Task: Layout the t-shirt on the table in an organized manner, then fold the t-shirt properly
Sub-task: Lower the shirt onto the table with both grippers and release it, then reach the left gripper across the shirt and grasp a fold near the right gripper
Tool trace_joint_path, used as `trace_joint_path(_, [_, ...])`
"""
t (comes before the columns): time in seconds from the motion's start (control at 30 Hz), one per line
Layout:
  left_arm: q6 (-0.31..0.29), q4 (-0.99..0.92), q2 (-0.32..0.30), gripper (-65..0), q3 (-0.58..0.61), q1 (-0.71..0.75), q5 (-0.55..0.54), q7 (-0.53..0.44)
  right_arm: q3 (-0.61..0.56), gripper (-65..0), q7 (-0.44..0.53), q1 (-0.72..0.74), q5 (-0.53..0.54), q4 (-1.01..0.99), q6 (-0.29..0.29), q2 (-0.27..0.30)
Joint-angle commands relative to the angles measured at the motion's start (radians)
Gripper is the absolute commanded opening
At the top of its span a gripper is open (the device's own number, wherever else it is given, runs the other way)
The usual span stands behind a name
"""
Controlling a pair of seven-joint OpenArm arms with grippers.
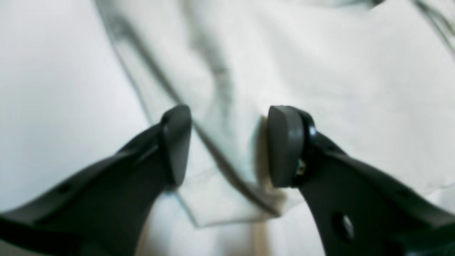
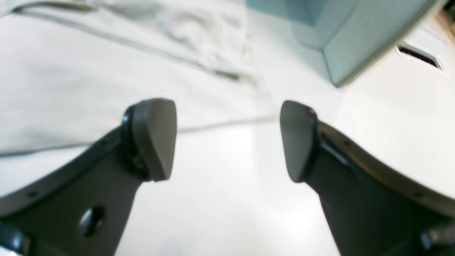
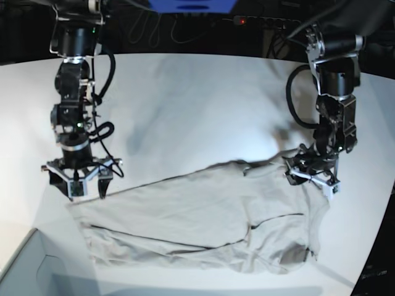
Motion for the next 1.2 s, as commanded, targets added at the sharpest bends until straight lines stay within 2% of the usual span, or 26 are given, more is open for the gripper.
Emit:
trace_joint_path(0.0, [-0.005, -0.001, -0.008, -31.7, 0.000, -0.033, -0.008, -0.020, 0.000, -19.7, 0.041, -0.009, 0.007, 0.068, -0.010, -0.001])
trace_joint_path(0.13, [-0.005, -0.051, 0.002, -31.7, 0.000, -0.027, 0.150, -0.020, 0.000, -19.7, 0.041, -0.119, 0.007, 0.195, -0.008, -0.027])
trace_joint_path(0.2, [-0.005, -0.048, 0.035, -32.0, -0.001, 0.005, 0.231, -0.018, 0.000, -19.7, 0.041, -0.168, 0.007, 0.244, -0.008, -0.032])
trace_joint_path(0.27, [-0.005, -0.011, 0.074, -35.1, -0.007, 0.050, 0.279, -0.018, 0.000, -19.7, 0.042, -0.216, 0.007, 0.283, -0.008, -0.032])
trace_joint_path(0.37, [-0.006, 0.079, 0.117, -39.9, -0.001, 0.148, 0.302, -0.018, 0.003, -19.7, 0.041, -0.268, 0.007, 0.320, -0.008, -0.032])
trace_joint_path(0.57, [-0.008, 0.391, 0.229, -41.6, 0.022, 0.346, 0.310, -0.018, 0.008, -19.7, 0.047, -0.346, 0.007, 0.347, -0.008, -0.030])
trace_joint_path(0.63, [-0.006, 0.489, 0.249, -47.8, 0.089, 0.401, 0.310, -0.018, 0.008, -19.7, 0.047, -0.361, 0.007, 0.347, -0.008, -0.030])
trace_joint_path(0.73, [-0.006, 0.570, 0.252, -62.7, 0.218, 0.447, 0.310, -0.018, 0.008, -19.8, 0.045, -0.368, 0.008, 0.347, -0.008, -0.030])
trace_joint_path(0.77, [-0.006, 0.582, 0.252, -65.0, 0.264, 0.452, 0.310, -0.018, 0.009, -19.8, 0.042, -0.369, 0.008, 0.347, -0.008, -0.030])
trace_joint_path(0.93, [-0.006, 0.602, 0.259, -63.3, 0.490, 0.441, 0.299, -0.024, 0.089, -19.8, 0.041, -0.361, 0.008, 0.344, -0.008, -0.030])
trace_joint_path(1.07, [-0.011, 0.704, 0.269, -62.8, 0.639, 0.412, 0.299, -0.020, 0.151, -19.7, 0.041, -0.354, 0.010, 0.343, -0.008, -0.027])
trace_joint_path(1.17, [-0.012, 0.785, 0.249, -60.7, 0.738, 0.410, 0.308, -0.018, 0.193, -19.7, 0.041, -0.332, 0.010, 0.341, -0.008, -0.027])
